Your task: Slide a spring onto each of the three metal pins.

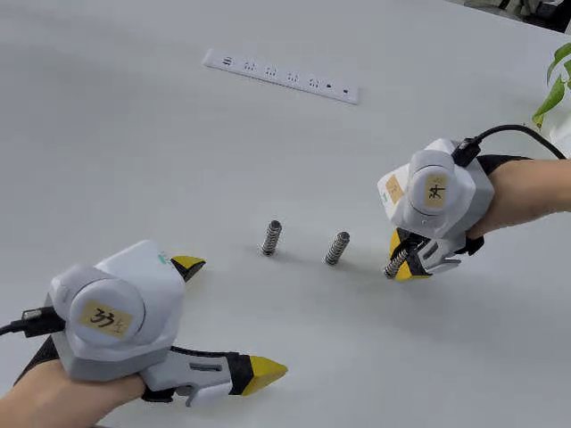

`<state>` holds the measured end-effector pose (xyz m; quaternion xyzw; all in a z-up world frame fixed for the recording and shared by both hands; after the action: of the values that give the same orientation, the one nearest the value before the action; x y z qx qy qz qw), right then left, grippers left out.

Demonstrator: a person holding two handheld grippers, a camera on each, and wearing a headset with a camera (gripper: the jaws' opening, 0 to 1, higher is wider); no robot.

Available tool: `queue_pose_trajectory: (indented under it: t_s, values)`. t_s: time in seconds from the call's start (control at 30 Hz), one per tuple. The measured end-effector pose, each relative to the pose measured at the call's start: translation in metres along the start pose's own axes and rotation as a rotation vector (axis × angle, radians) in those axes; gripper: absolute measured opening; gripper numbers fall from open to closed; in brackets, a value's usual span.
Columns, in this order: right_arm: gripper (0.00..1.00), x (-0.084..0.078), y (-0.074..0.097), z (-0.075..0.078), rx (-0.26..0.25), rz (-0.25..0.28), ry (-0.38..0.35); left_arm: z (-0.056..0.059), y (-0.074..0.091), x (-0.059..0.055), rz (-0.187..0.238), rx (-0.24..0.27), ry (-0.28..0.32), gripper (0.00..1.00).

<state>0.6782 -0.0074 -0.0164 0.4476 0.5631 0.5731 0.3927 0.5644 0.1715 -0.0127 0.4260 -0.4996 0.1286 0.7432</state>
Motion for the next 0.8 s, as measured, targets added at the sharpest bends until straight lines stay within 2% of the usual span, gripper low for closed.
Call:
queue_pose_trajectory:
  t_s: [0.27,0.4,0.5,0.67,0.8]
  values:
    - [0.43,0.001,0.000,0.000,-0.021,0.037,-0.024,-0.001,0.002,0.002,0.000,-0.001,-0.007,0.93]
    - [0.68,0.004,0.001,-0.002,-0.046,0.085,-0.037,-0.001,0.004,0.003,0.000,0.000,-0.013,0.93]
    - [0.80,0.007,0.002,-0.003,-0.061,0.126,-0.057,-0.002,0.007,0.003,-0.003,0.003,-0.018,0.93]
    - [0.89,0.013,0.005,-0.009,-0.071,0.207,-0.093,-0.002,0.011,0.003,-0.005,0.004,-0.022,0.93]
    - [0.99,0.013,0.006,-0.010,-0.104,0.246,-0.128,-0.002,0.013,0.004,-0.007,0.006,-0.033,0.93]
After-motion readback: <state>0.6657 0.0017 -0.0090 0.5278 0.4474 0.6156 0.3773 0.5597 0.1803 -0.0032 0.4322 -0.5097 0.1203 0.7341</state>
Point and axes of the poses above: the centre of the closed fingertips' face, and the gripper's own axes: y roughly backward along the fingers, z roughly to its right, x roughly out of its top, the point moved 3 cm from there along y, roughly backward along the fingers, and after that the axes turned 2 degrees about -y, right-handed, at the moved point
